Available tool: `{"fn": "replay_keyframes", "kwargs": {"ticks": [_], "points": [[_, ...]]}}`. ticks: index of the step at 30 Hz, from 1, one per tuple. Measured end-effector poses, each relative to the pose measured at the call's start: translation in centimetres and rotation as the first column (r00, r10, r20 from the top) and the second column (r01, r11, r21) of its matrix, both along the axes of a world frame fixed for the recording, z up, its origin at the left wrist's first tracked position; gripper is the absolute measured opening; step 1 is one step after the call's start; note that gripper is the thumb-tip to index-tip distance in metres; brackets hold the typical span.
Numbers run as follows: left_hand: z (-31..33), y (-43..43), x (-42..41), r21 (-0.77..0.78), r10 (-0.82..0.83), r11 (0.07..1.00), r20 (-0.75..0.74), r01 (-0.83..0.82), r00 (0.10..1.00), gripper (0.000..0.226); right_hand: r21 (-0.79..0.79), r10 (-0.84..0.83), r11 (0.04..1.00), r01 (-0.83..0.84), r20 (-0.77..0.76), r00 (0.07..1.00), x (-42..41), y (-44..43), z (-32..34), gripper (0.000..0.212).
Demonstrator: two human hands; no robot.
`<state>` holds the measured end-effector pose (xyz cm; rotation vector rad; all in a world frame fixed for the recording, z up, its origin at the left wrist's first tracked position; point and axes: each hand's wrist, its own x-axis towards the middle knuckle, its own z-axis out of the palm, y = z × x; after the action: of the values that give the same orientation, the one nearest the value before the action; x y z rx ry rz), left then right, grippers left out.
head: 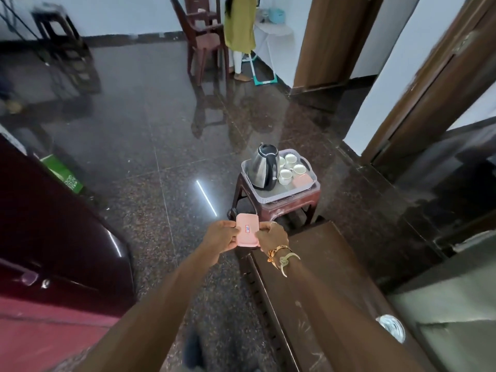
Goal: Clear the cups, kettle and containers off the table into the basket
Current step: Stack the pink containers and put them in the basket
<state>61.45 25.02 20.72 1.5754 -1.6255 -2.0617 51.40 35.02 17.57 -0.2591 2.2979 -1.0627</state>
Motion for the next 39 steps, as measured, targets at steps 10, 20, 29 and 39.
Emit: {"fn": "replay_keyframes", "kwargs": {"ticks": [10, 20, 29, 39], "points": [[-3.7, -13.3, -2.9, 0.077, -0.066, 0.995, 0.080, 0.059, 0.995, 0.025, 0.098, -0.045, 0.994, 0.039, 0.069, 0.997, -0.9, -12.1, -2.6, 0.038], [-0.6, -24.0, -10.0, 0.101, -0.181, 0.978, -0.036, 0.184, 0.983, 0.035, 0.092, -0.147, 0.985, 0.146, -0.002, 0.989, -6.9, -22.2, 0.3, 0.039], [-1.8, -27.3, -17.4, 0.064, -0.304, 0.950, -0.045, 0.306, 0.952, 0.041, 0.041, -0.269, 0.962, 0.268, 0.003, 0.963, -13.3, -24.6, -0.6, 0.033], [-2.9, -26.7, -30.3, 0.072, -0.440, 0.895, -0.022, 0.440, 0.898, 0.036, 0.075, -0.417, 0.907, 0.414, 0.015, 0.909, -23.9, -23.2, -1.9, 0.030]]}}
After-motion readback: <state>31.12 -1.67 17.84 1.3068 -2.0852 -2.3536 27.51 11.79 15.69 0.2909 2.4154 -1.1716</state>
